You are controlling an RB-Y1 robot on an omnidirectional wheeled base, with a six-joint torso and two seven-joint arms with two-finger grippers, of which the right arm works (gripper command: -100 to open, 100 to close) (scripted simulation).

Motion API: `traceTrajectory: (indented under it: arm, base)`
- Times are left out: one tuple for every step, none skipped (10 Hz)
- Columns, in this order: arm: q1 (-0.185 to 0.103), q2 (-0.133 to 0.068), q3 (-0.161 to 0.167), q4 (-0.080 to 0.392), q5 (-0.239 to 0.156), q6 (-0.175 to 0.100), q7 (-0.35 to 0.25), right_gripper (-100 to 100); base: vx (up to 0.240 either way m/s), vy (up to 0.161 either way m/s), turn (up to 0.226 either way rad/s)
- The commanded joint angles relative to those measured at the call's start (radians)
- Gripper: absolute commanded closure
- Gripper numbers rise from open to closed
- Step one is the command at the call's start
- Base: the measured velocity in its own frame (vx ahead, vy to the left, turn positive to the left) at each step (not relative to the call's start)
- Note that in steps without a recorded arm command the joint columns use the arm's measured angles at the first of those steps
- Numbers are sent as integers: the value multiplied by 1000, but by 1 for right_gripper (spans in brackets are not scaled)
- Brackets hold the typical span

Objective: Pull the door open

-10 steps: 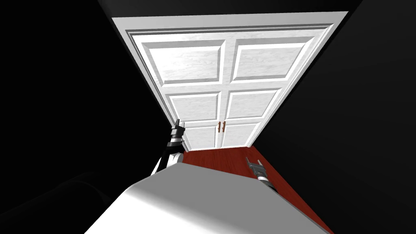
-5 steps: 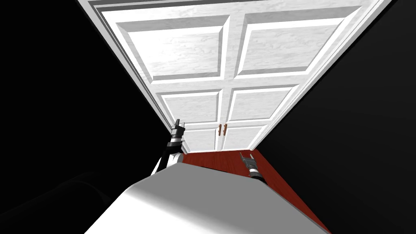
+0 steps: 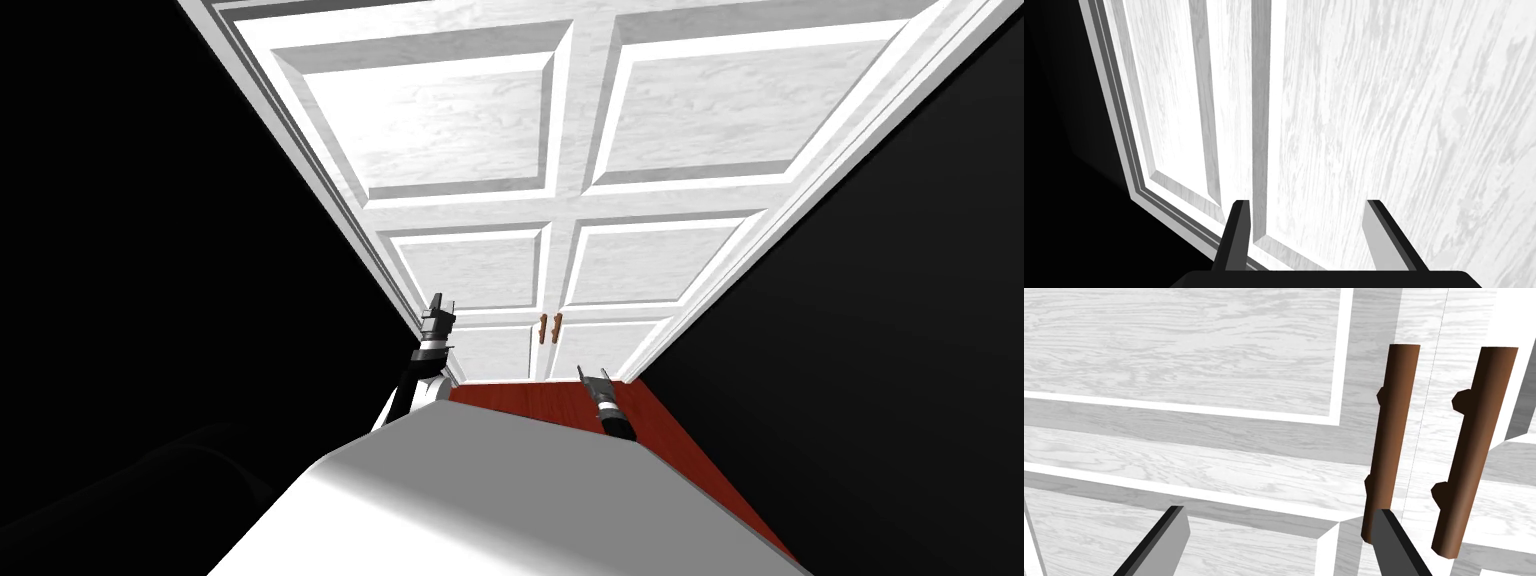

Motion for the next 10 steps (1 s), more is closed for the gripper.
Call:
traceTrajectory:
  arm:
    - [-30, 15, 13, 4, 2, 2, 3, -100]
    - [-30, 15, 13, 4, 2, 2, 3, -100]
    - [-46, 30, 25, 2, 5, 1, 5, -100]
    - [-57, 41, 33, 0, 7, 0, 5, -100]
    - [-69, 51, 41, -2, 9, -1, 6, -100]
    - [-80, 61, 49, -4, 11, -2, 7, -100]
    - [-91, 71, 57, -6, 14, -3, 7, -100]
    - [-103, 82, 65, -7, 16, -4, 8, -100]
    - [-91, 75, 64, -21, 17, 6, 0, -100]
    - [-91, 75, 64, -21, 17, 6, 0, 100]
  base:
    - [208, -19, 57]
    - [108, -16, 18]
    - [109, 2, 44]
    - [158, 17, 70]
    - [192, 21, 80]
    - [193, 39, 59]
    - [195, 29, 54]
    - [215, 44, 84]
    - [99, 24, 17]
    - [-13, -3, -16]
